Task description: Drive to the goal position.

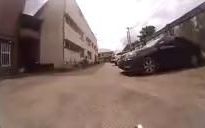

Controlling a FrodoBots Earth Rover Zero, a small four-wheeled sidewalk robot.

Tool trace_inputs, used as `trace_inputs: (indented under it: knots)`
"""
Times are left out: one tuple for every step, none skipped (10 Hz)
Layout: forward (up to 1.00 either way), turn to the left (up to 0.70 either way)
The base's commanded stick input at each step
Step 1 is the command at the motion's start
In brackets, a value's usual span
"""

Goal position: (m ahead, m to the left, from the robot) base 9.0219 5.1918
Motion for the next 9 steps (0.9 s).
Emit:
trace_inputs:
  knots:
    - [0.5, 0.0]
    - [0.5, 0.0]
    - [0.5, 0.0]
    - [0.5, 0.0]
    - [0.5, 0.0]
    - [0.5, 0.0]
    - [0.5, 0.0]
    - [0.5, 0.0]
    - [0.5, 0.0]
